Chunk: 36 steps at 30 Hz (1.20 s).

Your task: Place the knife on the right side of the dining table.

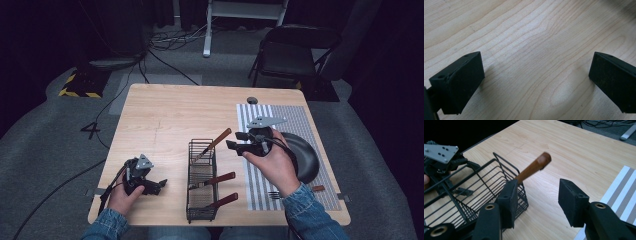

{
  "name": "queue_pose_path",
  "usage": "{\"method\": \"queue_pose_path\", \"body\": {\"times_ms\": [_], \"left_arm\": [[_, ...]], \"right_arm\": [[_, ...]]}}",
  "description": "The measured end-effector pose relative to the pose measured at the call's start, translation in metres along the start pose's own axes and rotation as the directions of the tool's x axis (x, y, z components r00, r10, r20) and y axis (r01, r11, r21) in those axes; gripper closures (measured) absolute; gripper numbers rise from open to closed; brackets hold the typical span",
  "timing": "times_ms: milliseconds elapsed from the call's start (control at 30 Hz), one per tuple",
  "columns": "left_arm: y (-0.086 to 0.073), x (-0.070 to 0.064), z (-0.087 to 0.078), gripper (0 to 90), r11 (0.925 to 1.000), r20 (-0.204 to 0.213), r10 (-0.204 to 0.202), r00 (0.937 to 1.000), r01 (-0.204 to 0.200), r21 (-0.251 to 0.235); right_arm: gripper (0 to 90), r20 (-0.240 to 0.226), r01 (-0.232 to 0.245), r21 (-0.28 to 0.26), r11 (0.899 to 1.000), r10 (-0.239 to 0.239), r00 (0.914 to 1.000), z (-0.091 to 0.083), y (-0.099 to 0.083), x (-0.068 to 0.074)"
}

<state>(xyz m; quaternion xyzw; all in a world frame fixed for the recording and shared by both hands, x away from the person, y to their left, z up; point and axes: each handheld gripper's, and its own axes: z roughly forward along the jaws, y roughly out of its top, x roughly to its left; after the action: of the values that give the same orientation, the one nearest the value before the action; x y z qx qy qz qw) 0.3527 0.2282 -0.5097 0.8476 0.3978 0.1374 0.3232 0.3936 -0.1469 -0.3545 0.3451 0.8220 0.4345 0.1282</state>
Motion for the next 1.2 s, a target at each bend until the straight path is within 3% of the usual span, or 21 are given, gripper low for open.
{"method": "queue_pose_path", "body": {"times_ms": [300,567,800,1000,1133,1200], "left_arm": [[0.0,0.0,0.0,0.2,1.0,0.0,-0.001,1.0,0.001,0.0],[0.0,0.0,0.0,0.2,1.0,0.0,-0.001,1.0,0.001,0.0],[0.0,0.0,0.0,0.2,1.0,0.0,-0.001,1.0,0.001,0.0],[0.0,0.0,0.0,0.2,1.0,0.0,0.0,1.0,0.0,0.0],[0.0,0.0,0.0,0.2,1.0,0.0,-0.001,1.0,0.001,0.0],[0.0,0.0,0.0,0.2,1.0,0.0,-0.001,1.0,0.001,0.0]], "right_arm": [[52.2,0.002,0.01,0.0,1.0,-0.01,0.9999,0.005,0.015,0.004],[59.3,0.015,-0.053,0.019,0.998,0.052,0.9985,0.013,0.02,0.003],[66.6,0.016,-0.069,0.035,0.997,0.069,0.9975,0.014,0.024,0.004],[73.5,-0.041,-0.102,0.03,0.994,0.104,0.9938,0.012,0.026,0.0],[75.2,-0.066,-0.081,0.017,0.997,0.082,0.9945,0.011,0.028,0.003],[77.3,-0.102,-0.079,0.006,0.997,0.079,0.9916,0.009,0.03,0.007]]}}
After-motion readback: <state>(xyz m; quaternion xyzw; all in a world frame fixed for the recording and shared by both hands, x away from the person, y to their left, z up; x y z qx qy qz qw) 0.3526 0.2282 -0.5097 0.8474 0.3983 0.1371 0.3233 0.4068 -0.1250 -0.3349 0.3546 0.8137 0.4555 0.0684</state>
